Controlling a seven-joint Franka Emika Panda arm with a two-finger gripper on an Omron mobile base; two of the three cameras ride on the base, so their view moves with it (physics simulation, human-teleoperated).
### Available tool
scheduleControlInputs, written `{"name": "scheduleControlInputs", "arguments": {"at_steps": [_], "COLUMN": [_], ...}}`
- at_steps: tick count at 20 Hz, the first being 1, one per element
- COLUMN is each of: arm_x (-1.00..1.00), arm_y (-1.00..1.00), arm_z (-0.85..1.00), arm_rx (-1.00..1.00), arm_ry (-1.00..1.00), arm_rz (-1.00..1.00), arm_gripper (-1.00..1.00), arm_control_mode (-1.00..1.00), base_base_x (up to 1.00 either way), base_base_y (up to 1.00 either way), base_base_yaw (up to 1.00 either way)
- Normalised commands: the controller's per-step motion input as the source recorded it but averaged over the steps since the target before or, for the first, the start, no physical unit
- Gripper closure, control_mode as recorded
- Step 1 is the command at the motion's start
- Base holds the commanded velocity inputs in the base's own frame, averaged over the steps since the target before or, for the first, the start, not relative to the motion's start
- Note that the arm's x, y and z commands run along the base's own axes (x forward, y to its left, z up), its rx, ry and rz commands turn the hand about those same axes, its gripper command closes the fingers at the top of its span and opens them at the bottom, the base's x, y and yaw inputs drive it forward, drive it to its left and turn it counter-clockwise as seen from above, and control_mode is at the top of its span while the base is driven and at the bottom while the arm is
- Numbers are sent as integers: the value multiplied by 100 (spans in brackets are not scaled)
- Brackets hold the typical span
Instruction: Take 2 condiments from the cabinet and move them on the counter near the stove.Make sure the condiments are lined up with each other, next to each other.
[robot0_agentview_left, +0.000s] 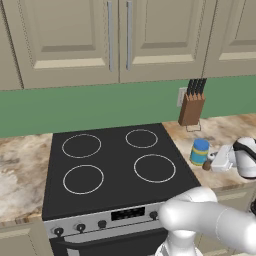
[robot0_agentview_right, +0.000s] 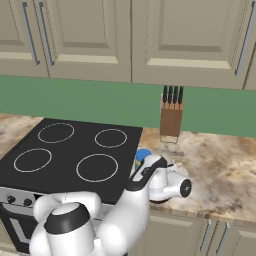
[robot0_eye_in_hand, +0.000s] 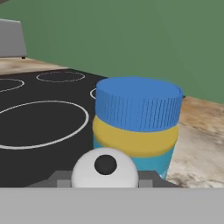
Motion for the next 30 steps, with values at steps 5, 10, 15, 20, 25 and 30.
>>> {"name": "scheduleControlInputs", "arguments": {"at_steps": [5,10,15,20,25,30], "arm_x": [6,3,2,1,0,-2], "arm_y": [0,0,0,0,0,0], "arm_z": [-10,-10,-13,-8,0,0], "arm_rx": [0,0,0,0,0,0], "arm_ry": [0,0,0,0,-3,-5], "arm_rz": [0,0,0,0,1,0], "arm_gripper": [100,100,-100,-100,-100,-100], "arm_control_mode": [-100,-100,-100,-100,-100,-100], "base_base_x": [0,0,0,0,0,0], "base_base_y": [0,0,0,0,0,0], "base_base_yaw": [0,0,0,0,0,0]}}
